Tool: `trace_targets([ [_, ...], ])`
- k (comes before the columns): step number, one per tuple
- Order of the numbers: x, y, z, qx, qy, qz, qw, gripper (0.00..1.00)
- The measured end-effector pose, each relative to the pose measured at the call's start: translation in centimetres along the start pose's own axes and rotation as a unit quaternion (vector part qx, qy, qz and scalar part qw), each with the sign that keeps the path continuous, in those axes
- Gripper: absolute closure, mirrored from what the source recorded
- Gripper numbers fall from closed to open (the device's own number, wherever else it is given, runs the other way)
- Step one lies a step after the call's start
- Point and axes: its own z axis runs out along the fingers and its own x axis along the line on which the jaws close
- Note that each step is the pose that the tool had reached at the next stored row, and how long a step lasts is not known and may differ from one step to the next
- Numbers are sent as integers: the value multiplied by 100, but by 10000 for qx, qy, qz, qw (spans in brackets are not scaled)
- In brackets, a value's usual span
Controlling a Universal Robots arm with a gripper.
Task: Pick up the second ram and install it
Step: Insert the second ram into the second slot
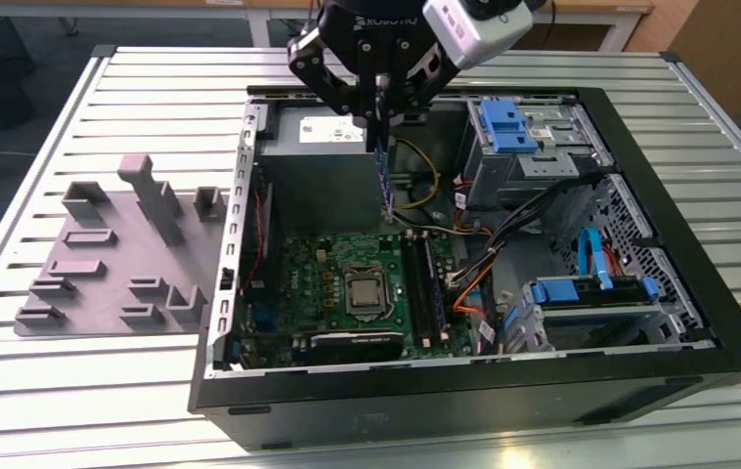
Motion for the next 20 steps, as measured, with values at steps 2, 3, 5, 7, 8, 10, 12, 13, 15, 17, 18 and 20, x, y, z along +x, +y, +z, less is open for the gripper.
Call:
trace_targets([
  [2, -4, -1, 9, -53, 5, 0, 10000, 86],
  [3, -4, -1, 16, -82, 7, 0, 10000, 86],
  [5, -3, -1, 31, -85, 7, 1, 10000, 86],
  [7, -3, -4, 51, -84, 7, 1, 10000, 86],
  [8, -4, -5, 64, -84, 6, 3, 10000, 86],
  [10, -16, -7, 100, -84, 7, 9, 10000, 86],
  [12, -38, -8, 136, -84, 10, 18, 10000, 86],
  [13, -46, -8, 150, -84, 12, 22, 10000, 86],
  [15, -50, -8, 157, -84, 15, 24, 10000, 86],
  [17, -50, -9, 159, -84, 14, 24, 10000, 86],
  [18, -50, -9, 160, -84, 14, 24, 10000, 86],
  [20, -50, -9, 160, -84, 14, 24, 10000, 86],
])
